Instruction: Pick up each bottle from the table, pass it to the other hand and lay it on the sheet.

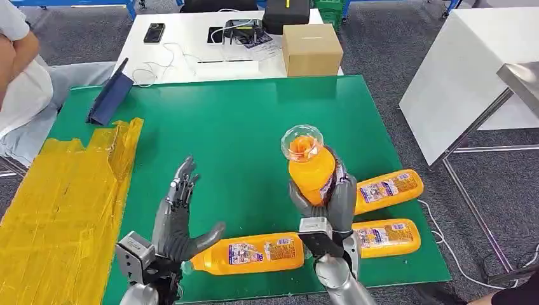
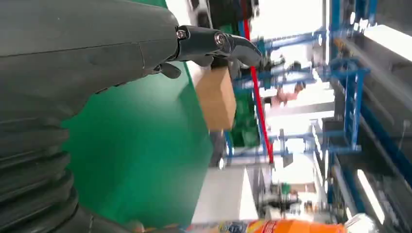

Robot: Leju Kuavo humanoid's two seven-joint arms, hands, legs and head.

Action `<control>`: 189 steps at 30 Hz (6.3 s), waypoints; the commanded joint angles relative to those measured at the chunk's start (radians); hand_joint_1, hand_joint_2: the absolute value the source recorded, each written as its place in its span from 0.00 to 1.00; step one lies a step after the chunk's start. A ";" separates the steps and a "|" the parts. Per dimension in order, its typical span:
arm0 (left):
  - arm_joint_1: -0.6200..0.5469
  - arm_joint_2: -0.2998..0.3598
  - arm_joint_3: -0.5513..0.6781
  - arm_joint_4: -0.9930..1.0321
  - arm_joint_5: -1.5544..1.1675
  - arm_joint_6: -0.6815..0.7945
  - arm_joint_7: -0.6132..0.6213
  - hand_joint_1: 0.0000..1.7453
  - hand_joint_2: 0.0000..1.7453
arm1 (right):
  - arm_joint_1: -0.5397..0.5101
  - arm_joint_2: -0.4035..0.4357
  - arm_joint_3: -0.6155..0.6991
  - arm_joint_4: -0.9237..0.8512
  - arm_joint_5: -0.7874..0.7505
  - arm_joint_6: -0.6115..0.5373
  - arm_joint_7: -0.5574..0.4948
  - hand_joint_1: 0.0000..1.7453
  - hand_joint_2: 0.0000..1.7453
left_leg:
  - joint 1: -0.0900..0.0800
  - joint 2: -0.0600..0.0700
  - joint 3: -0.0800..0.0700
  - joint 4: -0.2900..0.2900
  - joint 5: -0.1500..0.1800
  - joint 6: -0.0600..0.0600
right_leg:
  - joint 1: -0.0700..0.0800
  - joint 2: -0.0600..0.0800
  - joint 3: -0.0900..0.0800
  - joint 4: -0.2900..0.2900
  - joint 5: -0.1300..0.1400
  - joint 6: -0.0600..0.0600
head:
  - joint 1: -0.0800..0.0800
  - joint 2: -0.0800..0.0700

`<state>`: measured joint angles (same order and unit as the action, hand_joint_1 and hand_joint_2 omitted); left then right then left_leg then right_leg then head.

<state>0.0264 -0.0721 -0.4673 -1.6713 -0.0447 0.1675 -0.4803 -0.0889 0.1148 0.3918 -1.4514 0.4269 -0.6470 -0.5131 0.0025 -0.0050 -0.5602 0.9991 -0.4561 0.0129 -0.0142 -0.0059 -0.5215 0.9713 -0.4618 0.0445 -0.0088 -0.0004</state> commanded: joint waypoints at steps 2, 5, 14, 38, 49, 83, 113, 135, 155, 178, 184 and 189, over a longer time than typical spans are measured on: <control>-0.060 0.034 -0.051 0.083 0.011 -0.008 0.009 0.00 1.00 | 0.013 -0.021 -0.024 -0.062 -0.014 0.013 -0.005 1.00 1.00 | 0.001 -0.001 0.002 -0.001 0.000 -0.001 | 0.001 -0.001 0.002 -0.001 -0.001 -0.001 | 0.000 0.000; -0.060 0.034 -0.051 0.083 0.011 -0.008 0.009 0.00 1.00 | 0.013 -0.021 -0.024 -0.062 -0.014 0.013 -0.005 1.00 1.00 | 0.000 0.000 0.001 -0.001 0.000 0.000 | 0.000 0.000 0.002 -0.001 0.000 -0.001 | 0.000 0.000; -0.123 0.063 -0.108 0.099 0.113 -0.146 0.060 0.00 1.00 | 0.001 -0.018 0.022 -0.015 -0.138 0.160 -0.050 1.00 1.00 | 0.001 -0.001 0.001 -0.001 0.000 -0.001 | 0.001 -0.001 0.002 -0.001 0.000 -0.002 | 0.000 0.000; -0.212 0.066 -0.170 0.096 0.183 -0.243 0.049 0.00 1.00 | -0.213 0.052 0.279 0.371 -0.060 0.313 0.025 1.00 1.00 | 0.001 0.001 0.001 -0.001 0.000 -0.001 | 0.001 0.001 0.002 -0.001 0.000 -0.001 | 0.000 0.000; -0.214 0.062 -0.169 0.097 0.178 -0.235 0.045 0.00 1.00 | -0.217 0.056 0.290 0.381 -0.049 0.308 0.031 1.00 1.00 | 0.001 0.000 0.001 -0.001 0.000 -0.001 | 0.001 0.000 0.002 -0.001 0.000 -0.001 | 0.000 0.000; -0.218 0.029 -0.131 0.161 -0.078 0.138 -0.001 0.00 1.00 | -0.225 0.065 0.467 0.408 0.185 0.115 0.085 1.00 1.00 | 0.002 -0.001 0.002 -0.001 0.000 -0.001 | 0.002 -0.001 0.004 -0.002 -0.001 -0.002 | 0.001 0.000; -0.206 0.046 -0.056 0.101 0.054 0.095 0.002 0.00 1.00 | -0.189 0.043 0.359 0.299 0.175 -0.051 0.051 1.00 1.00 | 0.002 -0.001 0.001 0.000 0.000 -0.001 | 0.002 -0.001 0.002 -0.001 -0.001 -0.002 | 0.001 0.000; -0.201 0.032 -0.066 0.093 0.074 0.080 -0.009 1.00 1.00 | -0.190 0.070 0.312 0.335 0.216 -0.051 0.043 1.00 1.00 | 0.001 0.000 0.000 0.000 0.000 -0.001 | 0.001 0.000 0.001 0.000 0.000 -0.001 | 0.001 0.000; -0.198 0.026 -0.059 0.101 0.095 0.086 -0.014 1.00 1.00 | -0.168 0.080 0.278 0.312 0.204 -0.051 0.018 0.84 1.00 | 0.001 -0.001 0.001 0.000 0.000 -0.001 | 0.001 -0.001 0.002 0.000 -0.001 -0.001 | 0.001 0.000; -0.193 0.019 -0.034 0.098 0.110 0.105 -0.025 1.00 1.00 | -0.149 0.080 0.276 0.266 0.181 -0.051 0.004 0.00 1.00 | 0.001 0.000 0.000 0.000 0.000 -0.001 | 0.001 0.000 0.001 0.000 0.000 -0.001 | 0.001 0.000; -0.207 0.030 0.018 0.094 0.013 0.228 -0.063 1.00 1.00 | -0.118 0.056 0.290 0.156 0.181 -0.051 -0.004 0.00 1.00 | 0.001 0.000 -0.001 0.000 0.000 -0.001 | 0.001 0.000 0.000 0.000 0.000 -0.001 | 0.001 0.000; -0.217 0.033 0.053 0.095 -0.051 0.295 -0.068 1.00 1.00 | -0.100 0.032 0.299 0.083 0.175 -0.051 0.008 0.00 1.00 | 0.001 0.000 -0.001 0.000 0.000 -0.001 | 0.001 -0.001 0.000 0.000 0.000 -0.001 | 0.001 0.000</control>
<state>-0.1430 -0.0504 -0.4819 -1.5957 -0.0628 0.4271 -0.5451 -0.1976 0.2075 0.6832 -1.2592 0.6119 -0.6851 -0.5185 0.0033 -0.0045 -0.5612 0.9990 -0.4558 0.0127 -0.0138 -0.0055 -0.5223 0.9719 -0.4618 0.0444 -0.0080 -0.0004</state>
